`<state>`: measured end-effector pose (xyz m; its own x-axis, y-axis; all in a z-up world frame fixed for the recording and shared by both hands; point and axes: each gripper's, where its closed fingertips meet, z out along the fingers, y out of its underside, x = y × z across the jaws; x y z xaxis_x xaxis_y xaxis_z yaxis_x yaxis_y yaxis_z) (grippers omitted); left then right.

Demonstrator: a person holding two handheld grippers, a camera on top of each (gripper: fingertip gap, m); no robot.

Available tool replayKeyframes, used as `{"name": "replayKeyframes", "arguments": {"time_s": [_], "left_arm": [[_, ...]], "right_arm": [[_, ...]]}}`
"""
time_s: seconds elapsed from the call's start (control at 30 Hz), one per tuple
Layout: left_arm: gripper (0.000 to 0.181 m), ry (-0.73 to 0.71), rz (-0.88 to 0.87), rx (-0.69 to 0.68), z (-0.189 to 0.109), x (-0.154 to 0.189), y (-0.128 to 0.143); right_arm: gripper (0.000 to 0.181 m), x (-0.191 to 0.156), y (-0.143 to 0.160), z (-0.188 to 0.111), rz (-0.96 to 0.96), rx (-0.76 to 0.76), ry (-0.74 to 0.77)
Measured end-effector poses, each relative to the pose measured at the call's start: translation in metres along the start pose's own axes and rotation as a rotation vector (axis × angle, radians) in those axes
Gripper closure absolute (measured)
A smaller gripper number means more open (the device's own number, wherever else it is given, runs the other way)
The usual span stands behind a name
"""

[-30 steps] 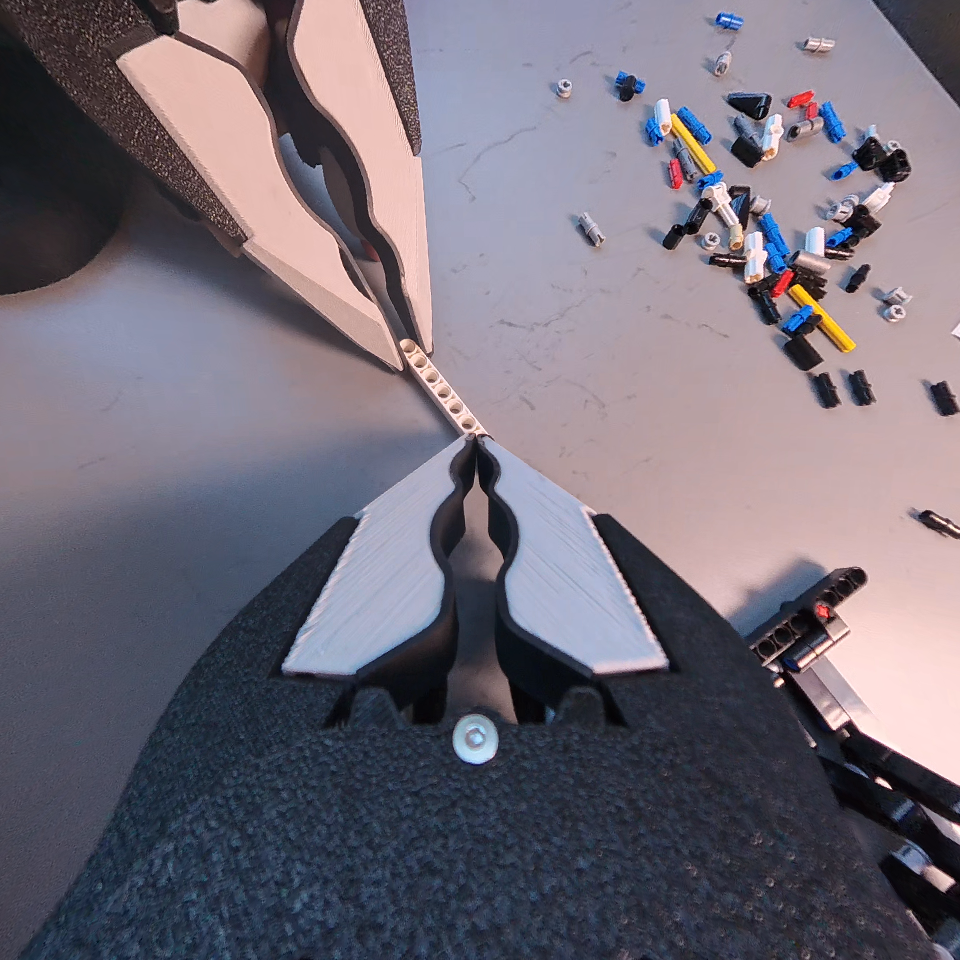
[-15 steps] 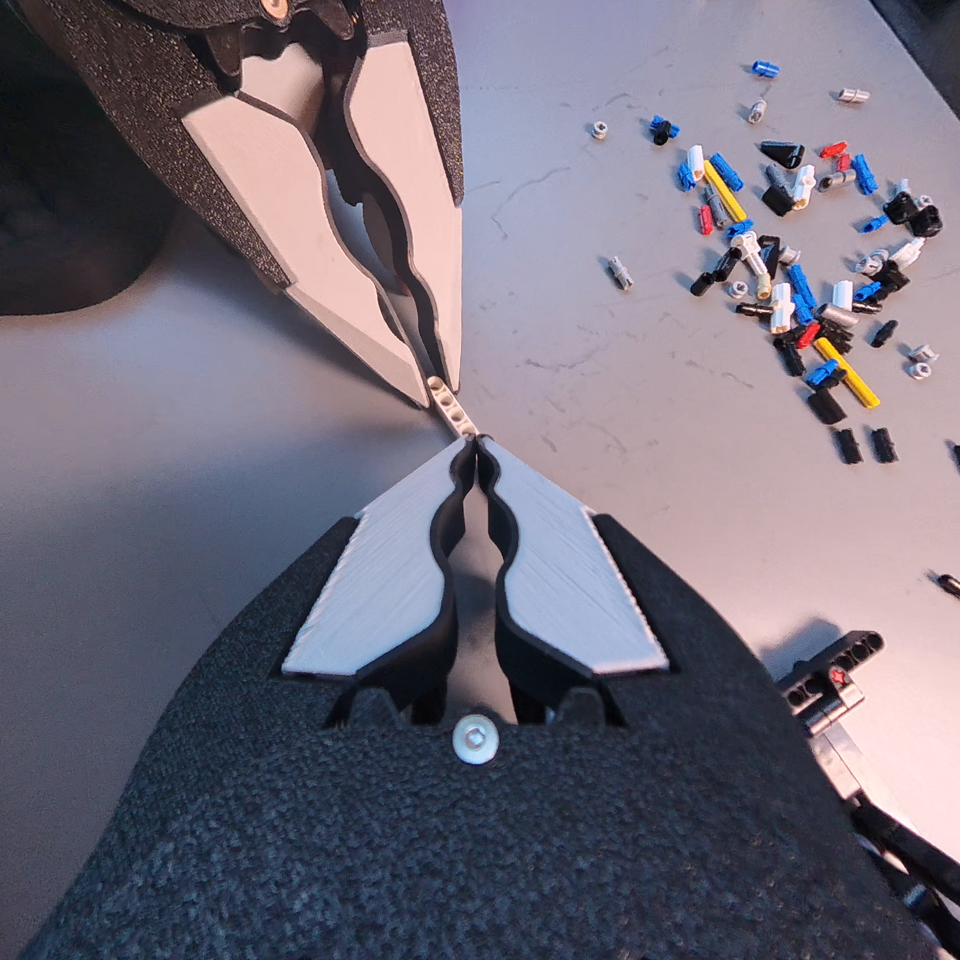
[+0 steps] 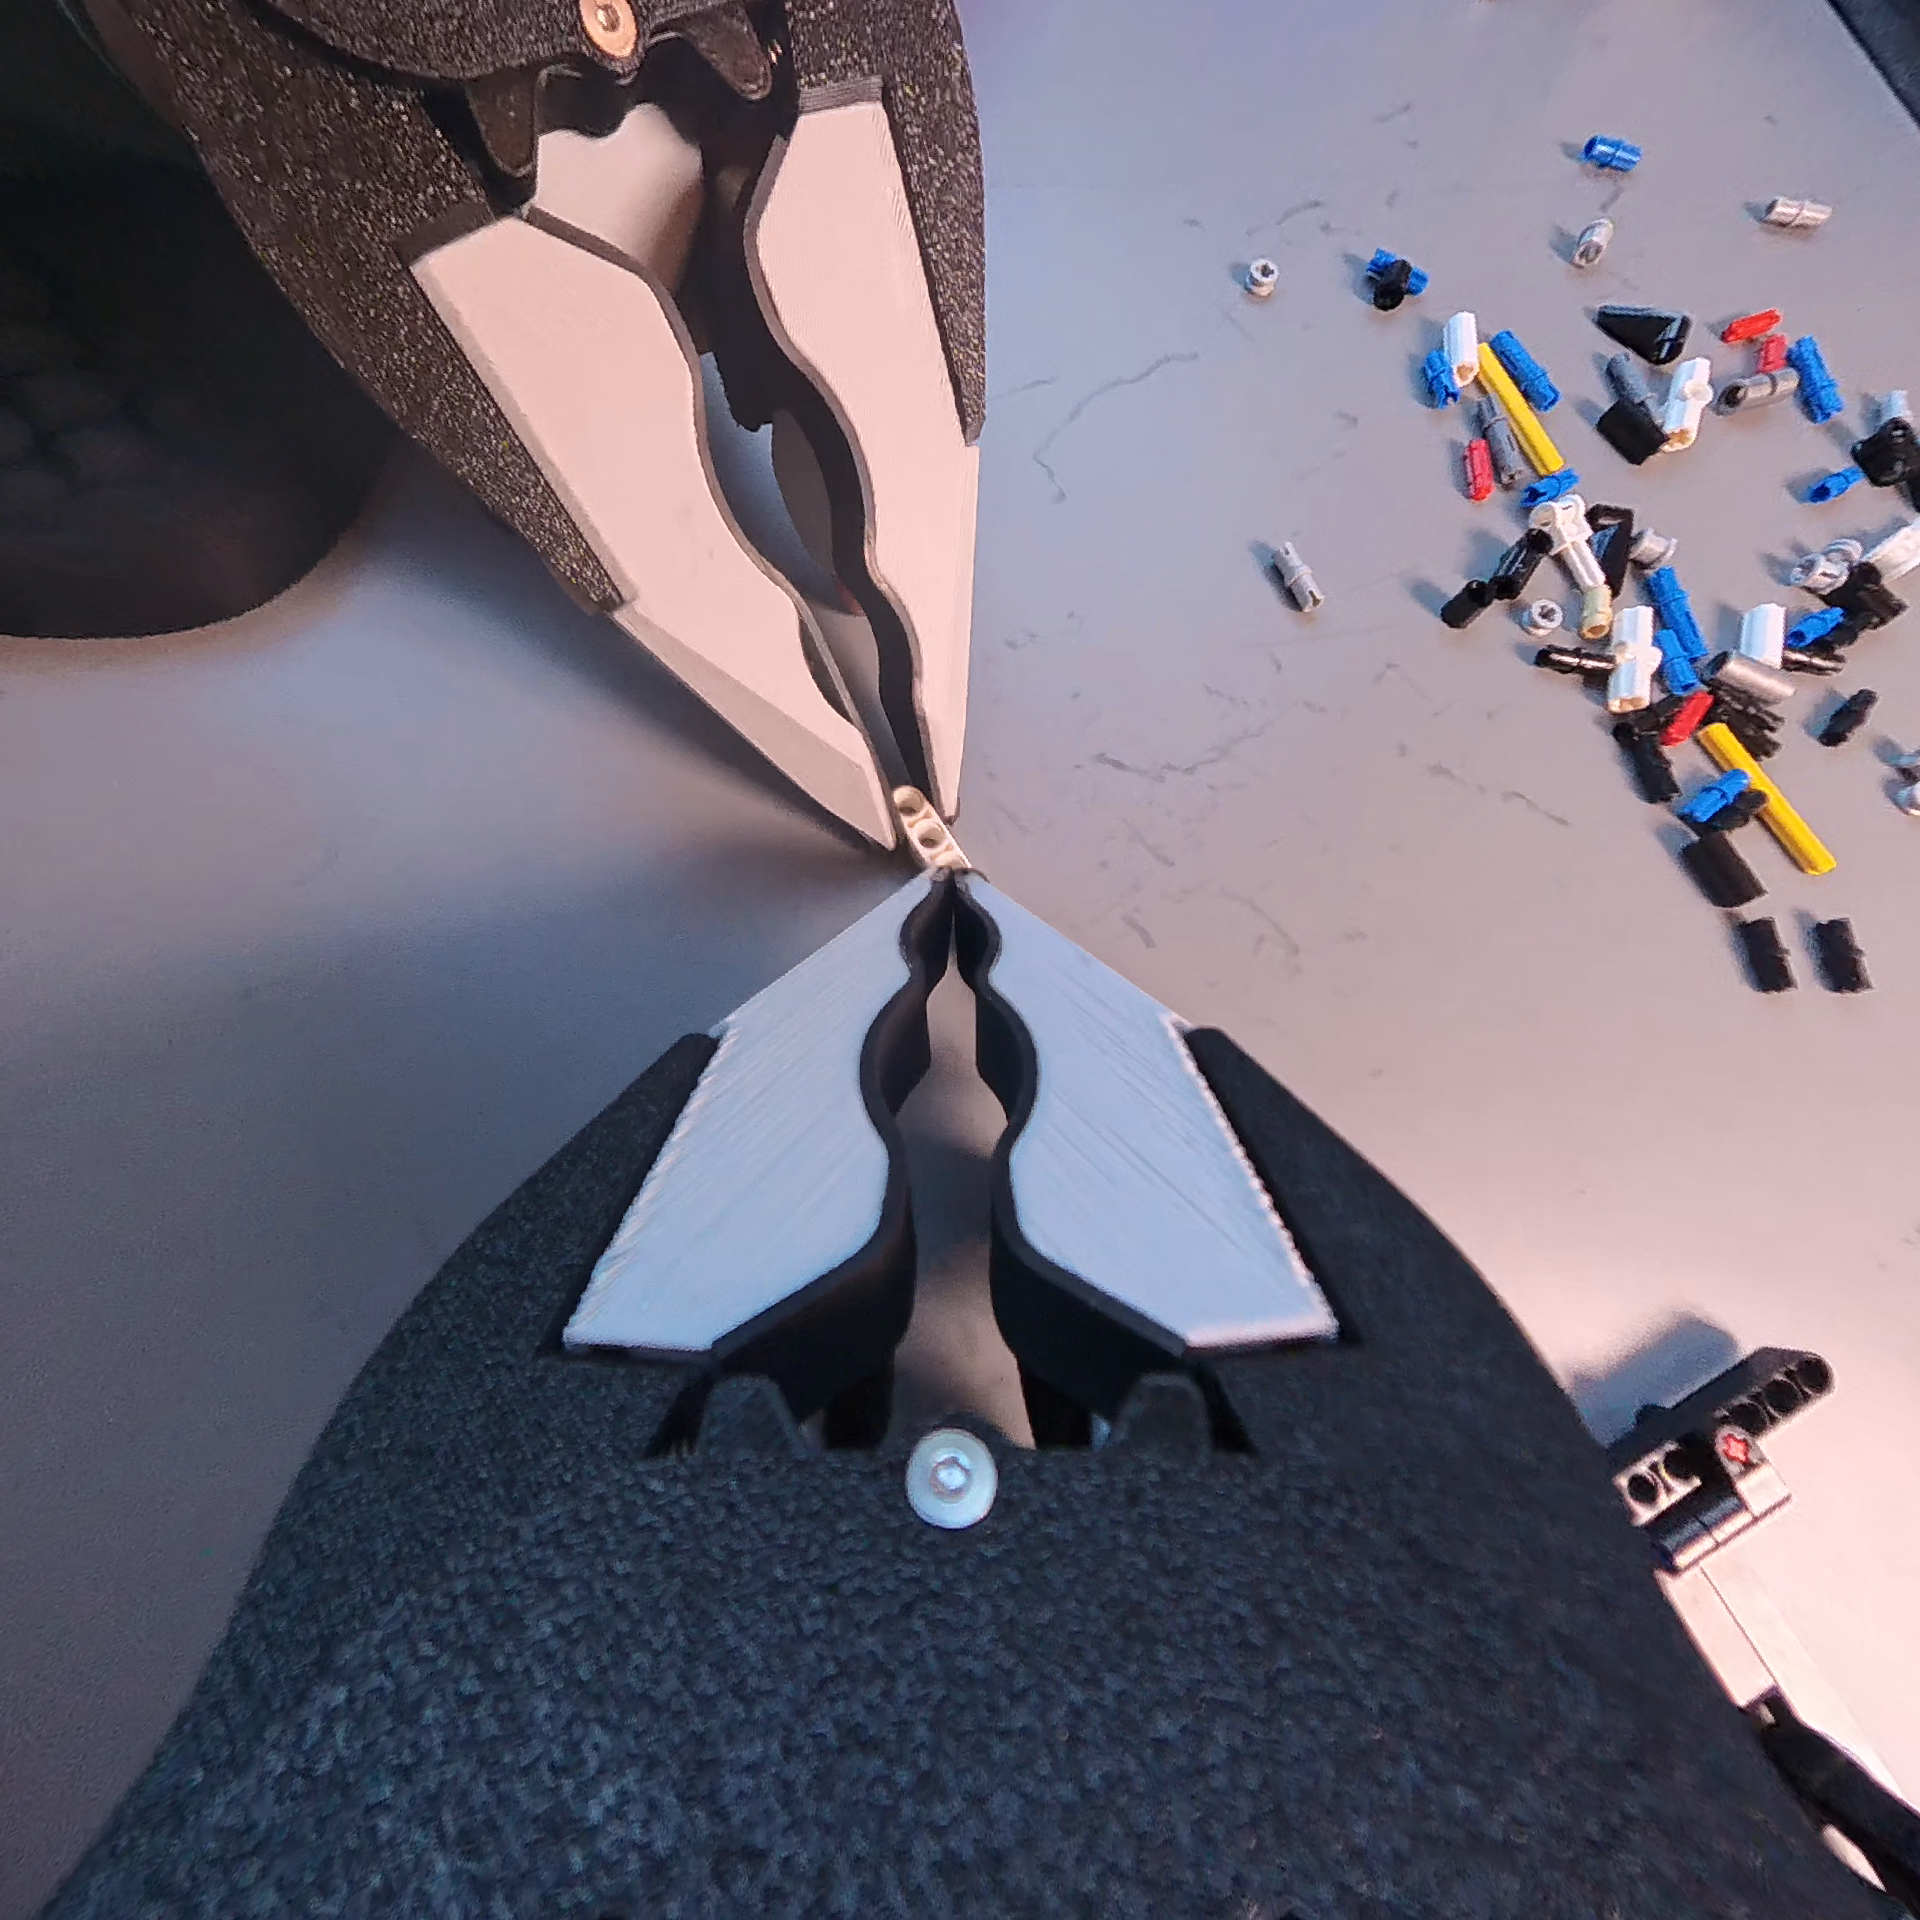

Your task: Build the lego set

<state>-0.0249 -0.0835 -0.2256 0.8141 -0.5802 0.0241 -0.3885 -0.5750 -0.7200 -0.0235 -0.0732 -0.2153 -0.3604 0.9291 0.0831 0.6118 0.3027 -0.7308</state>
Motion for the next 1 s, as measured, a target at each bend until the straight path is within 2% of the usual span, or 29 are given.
{"name": "replayKeyframes", "arguments": {"time_s": [0.7, 0.83, 0.97, 1.0], "left_arm": [[0.174, -0.005, 0.012, 0.000, 0.000, 0.000, 0.000], [0.174, -0.007, 0.017, 0.000, 0.000, 0.000, 0.000], [0.175, 0.001, 0.037, -0.002, 0.000, 0.002, 0.000], [0.175, 0.015, 0.047, -0.001, 0.001, 0.005, 0.000]], "right_arm": [[0.181, -0.005, -0.012, 0.012, -0.016, -0.001, -0.042], [0.181, 0.004, -0.013, 0.001, -0.034, 0.018, -0.018], [0.147, 0.009, 0.011, -0.008, -0.071, -0.107, -0.065], [0.146, 0.008, 0.015, -0.008, -0.092, -0.122, -0.072]]}}
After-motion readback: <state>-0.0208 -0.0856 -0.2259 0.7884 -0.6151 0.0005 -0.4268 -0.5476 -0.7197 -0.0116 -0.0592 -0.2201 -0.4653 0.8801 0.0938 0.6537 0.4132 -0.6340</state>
